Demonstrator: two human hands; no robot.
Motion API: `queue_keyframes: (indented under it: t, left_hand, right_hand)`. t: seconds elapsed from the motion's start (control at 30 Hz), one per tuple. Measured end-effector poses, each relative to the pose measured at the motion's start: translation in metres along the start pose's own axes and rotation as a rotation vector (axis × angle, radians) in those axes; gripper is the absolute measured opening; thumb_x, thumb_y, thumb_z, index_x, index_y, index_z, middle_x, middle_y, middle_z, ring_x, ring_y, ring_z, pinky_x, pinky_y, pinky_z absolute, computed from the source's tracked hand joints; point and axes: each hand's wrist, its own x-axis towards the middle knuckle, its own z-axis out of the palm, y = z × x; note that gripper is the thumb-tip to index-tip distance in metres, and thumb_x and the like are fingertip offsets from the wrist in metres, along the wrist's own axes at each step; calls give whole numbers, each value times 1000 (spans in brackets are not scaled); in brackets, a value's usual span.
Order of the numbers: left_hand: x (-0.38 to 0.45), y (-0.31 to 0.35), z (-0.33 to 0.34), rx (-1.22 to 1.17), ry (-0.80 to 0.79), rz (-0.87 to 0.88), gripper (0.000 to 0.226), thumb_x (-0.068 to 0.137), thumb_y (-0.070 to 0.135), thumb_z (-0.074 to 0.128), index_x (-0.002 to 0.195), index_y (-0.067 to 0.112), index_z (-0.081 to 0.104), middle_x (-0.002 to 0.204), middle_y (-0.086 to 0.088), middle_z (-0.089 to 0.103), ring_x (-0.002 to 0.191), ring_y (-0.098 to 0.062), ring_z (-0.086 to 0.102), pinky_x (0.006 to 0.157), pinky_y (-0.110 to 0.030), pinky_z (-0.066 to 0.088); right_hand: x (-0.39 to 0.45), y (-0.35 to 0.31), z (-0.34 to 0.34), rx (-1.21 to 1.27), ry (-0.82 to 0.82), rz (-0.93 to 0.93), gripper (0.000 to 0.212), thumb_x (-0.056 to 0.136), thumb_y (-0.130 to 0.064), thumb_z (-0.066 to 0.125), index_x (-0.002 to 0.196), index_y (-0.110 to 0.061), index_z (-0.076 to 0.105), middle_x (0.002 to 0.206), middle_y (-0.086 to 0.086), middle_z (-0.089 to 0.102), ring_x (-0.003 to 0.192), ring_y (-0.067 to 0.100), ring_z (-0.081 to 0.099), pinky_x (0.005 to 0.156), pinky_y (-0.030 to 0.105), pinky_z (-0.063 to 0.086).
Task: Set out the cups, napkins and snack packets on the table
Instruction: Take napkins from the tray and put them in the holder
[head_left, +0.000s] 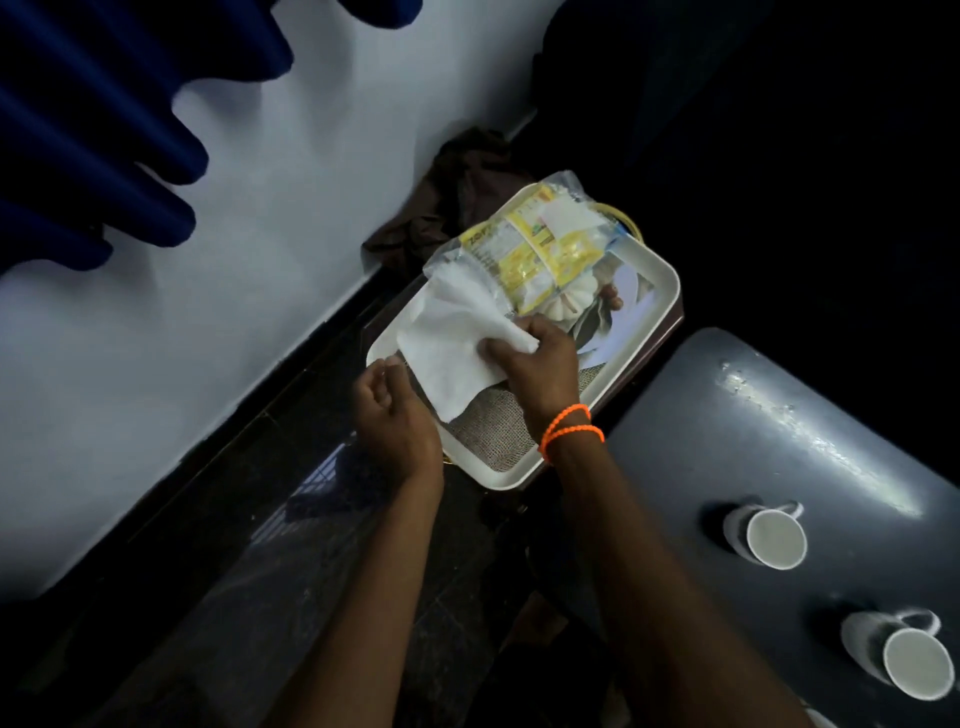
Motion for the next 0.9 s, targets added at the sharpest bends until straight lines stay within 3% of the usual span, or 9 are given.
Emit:
queue_keyframes:
  t: [0.03, 0.1, 0.2, 0.33, 0.4, 0.47, 0.63, 0.8, 0.9]
  left_hand:
    - [-5, 3, 6, -101, -31, -136, 41, 103, 38, 58, 130, 8, 66, 126, -12, 72, 115, -24, 70, 99, -35, 59]
    - [-14, 10, 16, -354, -144, -430, 50, 103, 48, 55, 135, 11, 64, 134, -14, 70, 126, -29, 67, 109, -47, 54]
    - [-34, 19, 32, -532, -342, -606, 51, 100, 58, 53, 126, 19, 71, 129, -13, 75, 119, -29, 72, 104, -50, 56]
    - [-71, 20, 60, -190, -705, -548, 46, 102, 44, 59, 135, 14, 67, 124, -15, 76, 112, -33, 74, 96, -50, 60]
    - [-96, 12, 77, -7, -700, -426, 28, 95, 18, 72, 121, 10, 74, 107, -10, 82, 93, -27, 80, 77, -41, 64]
    - [-127, 7, 92, 80, -753, -331, 18, 89, 4, 73, 102, 14, 78, 92, -3, 84, 85, -24, 81, 71, -37, 63]
    - [-221, -3, 131, 172, -991, -309, 19, 83, 8, 71, 100, 16, 77, 92, -6, 83, 90, -27, 81, 80, -40, 65]
    - [-315, -18, 155, 280, -1085, -330, 14, 86, 14, 72, 100, 15, 76, 92, -6, 83, 91, -28, 79, 77, -42, 65]
    - [-369, -30, 157, 358, -1178, -343, 23, 80, 25, 74, 100, 14, 75, 97, -9, 81, 99, -32, 77, 90, -51, 63]
  right_hand:
    - [-2, -1, -10, 149, -5, 84, 18, 72, -6, 82, 81, -13, 68, 90, 21, 73, 85, 44, 73, 71, 60, 63]
    - [-5, 0, -30, 410, -51, 219, 23, 75, 1, 81, 94, -9, 73, 98, 18, 77, 85, 38, 76, 73, 55, 64]
    - [-14, 4, -63, 518, -58, 322, 25, 78, 9, 77, 100, -2, 72, 95, 15, 77, 82, 31, 75, 68, 42, 64]
    - [-27, 11, -118, 313, 85, 270, 22, 76, 7, 78, 92, -5, 68, 90, 19, 73, 82, 34, 71, 74, 51, 62]
    - [-36, 13, -148, 240, 188, 175, 24, 74, 5, 80, 91, -9, 69, 95, 22, 75, 84, 31, 72, 76, 50, 62]
    - [-48, 16, -178, 226, 299, 87, 31, 73, 4, 82, 97, -12, 72, 100, 16, 77, 87, 23, 73, 76, 42, 63]
    - [-86, 31, -257, 245, 510, 5, 24, 79, 11, 73, 99, -4, 73, 89, 2, 77, 78, 4, 72, 66, 19, 56]
    - [-130, 52, -341, 326, 738, -13, 14, 82, 11, 73, 92, 2, 75, 103, 9, 79, 87, 6, 74, 74, 22, 59]
    - [-161, 69, -381, 405, 893, 30, 16, 82, 16, 68, 89, 3, 75, 104, 10, 78, 87, 8, 74, 72, 21, 60]
